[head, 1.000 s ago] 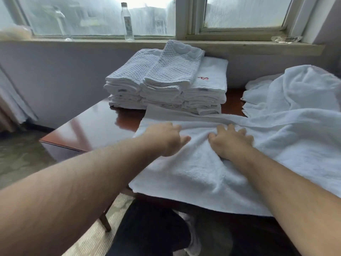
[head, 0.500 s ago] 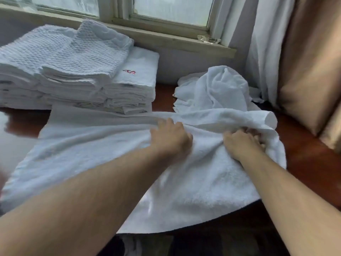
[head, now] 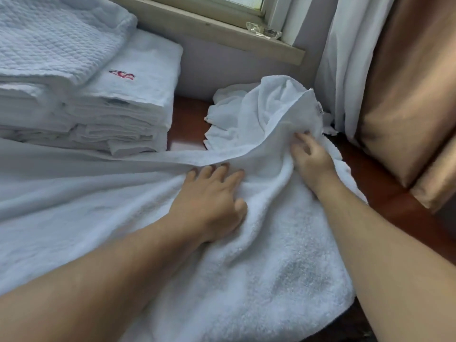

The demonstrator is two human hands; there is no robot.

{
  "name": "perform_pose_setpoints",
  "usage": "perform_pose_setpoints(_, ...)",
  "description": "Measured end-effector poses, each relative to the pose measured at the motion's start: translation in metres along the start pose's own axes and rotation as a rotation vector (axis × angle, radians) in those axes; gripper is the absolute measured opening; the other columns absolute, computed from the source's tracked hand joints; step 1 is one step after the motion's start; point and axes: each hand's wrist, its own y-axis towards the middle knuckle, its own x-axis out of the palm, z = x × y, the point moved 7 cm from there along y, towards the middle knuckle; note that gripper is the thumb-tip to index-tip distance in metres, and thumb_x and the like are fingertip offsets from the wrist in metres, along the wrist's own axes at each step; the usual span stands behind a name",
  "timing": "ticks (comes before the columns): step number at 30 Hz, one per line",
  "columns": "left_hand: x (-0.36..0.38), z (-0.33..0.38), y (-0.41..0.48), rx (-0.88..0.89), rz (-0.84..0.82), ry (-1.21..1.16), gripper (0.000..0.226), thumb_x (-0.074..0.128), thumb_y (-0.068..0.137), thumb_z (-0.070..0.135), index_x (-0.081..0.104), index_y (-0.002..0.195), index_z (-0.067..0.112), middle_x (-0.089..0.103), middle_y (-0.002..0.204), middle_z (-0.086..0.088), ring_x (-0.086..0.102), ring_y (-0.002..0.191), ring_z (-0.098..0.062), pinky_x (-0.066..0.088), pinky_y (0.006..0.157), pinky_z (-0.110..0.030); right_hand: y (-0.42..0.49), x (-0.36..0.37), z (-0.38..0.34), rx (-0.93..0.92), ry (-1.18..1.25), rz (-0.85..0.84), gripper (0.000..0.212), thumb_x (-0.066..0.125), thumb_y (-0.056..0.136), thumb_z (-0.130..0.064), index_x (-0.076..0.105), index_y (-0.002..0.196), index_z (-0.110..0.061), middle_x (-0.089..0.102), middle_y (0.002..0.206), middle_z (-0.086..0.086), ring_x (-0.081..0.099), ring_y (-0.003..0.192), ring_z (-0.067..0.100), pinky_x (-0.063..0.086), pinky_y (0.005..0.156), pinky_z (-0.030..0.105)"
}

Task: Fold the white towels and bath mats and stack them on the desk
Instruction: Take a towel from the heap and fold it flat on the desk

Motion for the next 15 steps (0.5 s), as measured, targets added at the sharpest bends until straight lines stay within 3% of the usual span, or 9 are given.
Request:
perform_pose_setpoints(1, 0.001, 0.000, 0.000, 0.001, 0.005, 0.003, 0.072, 0.021, 0.085, 0.052, 0.021, 0.155, 0.037, 0.021, 0.164, -0.001, 0.020, 0.146, -0.022, 0.013, 0.121, -0.046, -0.001, -0.014, 0.011, 0.042, 0.059, 0.138, 0.043, 0.056, 0.098, -0.027, 0.056, 0.141, -0.023, 0.053, 0.144, -0.002, 0.050, 0.132, 0.017, 0.039, 0.100, 0.012)
perform_pose_setpoints(2, 0.001, 0.000, 0.001, 0.000, 0.006, 0.008, 0.072, 0.020, 0.086, 0.055, 0.022, 0.155, 0.036, 0.021, 0.164, -0.001, 0.021, 0.146, -0.022, 0.013, 0.120, -0.046, -0.002, -0.027, 0.022, 0.099, 0.019, 0.245, 0.046, 0.057, 0.094, -0.029, 0.057, 0.140, -0.022, 0.057, 0.140, 0.002, 0.052, 0.130, 0.023, 0.044, 0.103, 0.024)
perform_pose_setpoints(4, 0.002, 0.000, 0.002, 0.000, 0.007, 0.020, 0.072, 0.020, 0.086, 0.056, 0.022, 0.155, 0.036, 0.023, 0.163, 0.000, 0.022, 0.145, -0.022, 0.014, 0.120, -0.046, -0.007, -0.047, 0.041, 0.284, -0.311, 0.296, 0.062, 0.055, 0.087, -0.045, 0.048, 0.144, -0.022, 0.052, 0.143, 0.009, 0.044, 0.134, 0.034, 0.038, 0.108, 0.045)
perform_pose_setpoints(5, 0.003, 0.000, 0.002, 0.000, 0.008, 0.025, 0.072, 0.020, 0.086, 0.056, 0.022, 0.155, 0.036, 0.024, 0.163, 0.000, 0.022, 0.145, -0.022, 0.015, 0.120, -0.046, -0.011, -0.053, 0.048, 0.374, -0.475, 0.263, 0.069, 0.055, 0.086, -0.053, 0.043, 0.146, -0.021, 0.050, 0.145, 0.011, 0.040, 0.136, 0.036, 0.033, 0.107, 0.049)
perform_pose_setpoints(7, 0.002, -0.001, 0.002, -0.001, 0.009, 0.025, 0.072, 0.020, 0.086, 0.056, 0.024, 0.155, 0.037, 0.024, 0.163, 0.000, 0.021, 0.145, -0.022, 0.014, 0.120, -0.045, -0.018, -0.061, 0.056, 0.457, -0.641, 0.208, 0.066, 0.057, 0.087, -0.058, 0.046, 0.138, -0.017, 0.056, 0.136, 0.013, 0.044, 0.131, 0.036, 0.030, 0.100, 0.048)
perform_pose_setpoints(9, 0.002, -0.001, 0.002, 0.002, 0.015, 0.021, 0.071, 0.022, 0.085, 0.056, 0.027, 0.153, 0.037, 0.025, 0.162, 0.000, 0.022, 0.145, -0.022, 0.015, 0.118, -0.044, -0.019, -0.068, 0.052, 0.393, -0.725, 0.212, 0.039, 0.053, 0.090, -0.047, 0.062, 0.116, -0.019, 0.065, 0.113, 0.009, 0.053, 0.118, 0.034, 0.029, 0.090, 0.043)
perform_pose_setpoints(12, 0.000, 0.001, 0.001, 0.010, 0.020, 0.019, 0.070, 0.025, 0.084, 0.055, 0.032, 0.151, 0.036, 0.031, 0.159, -0.001, 0.024, 0.143, -0.023, 0.018, 0.116, -0.044, -0.022, -0.082, 0.033, 0.148, -0.521, 0.277, 0.039, 0.055, 0.090, -0.044, 0.069, 0.092, -0.008, 0.068, 0.091, 0.011, 0.060, 0.094, 0.034, 0.043, 0.079, 0.039)
perform_pose_setpoints(15, -0.004, 0.003, -0.001, 0.031, 0.035, 0.004, 0.067, 0.031, 0.085, 0.052, 0.037, 0.149, 0.035, 0.034, 0.157, -0.002, 0.025, 0.143, -0.023, 0.021, 0.114, -0.043, -0.032, -0.099, 0.013, 0.012, -0.157, 0.212, 0.046, 0.060, 0.084, -0.051, 0.065, 0.083, -0.005, 0.061, 0.068, -0.001, 0.053, 0.061, 0.012, 0.043, 0.053, 0.026)
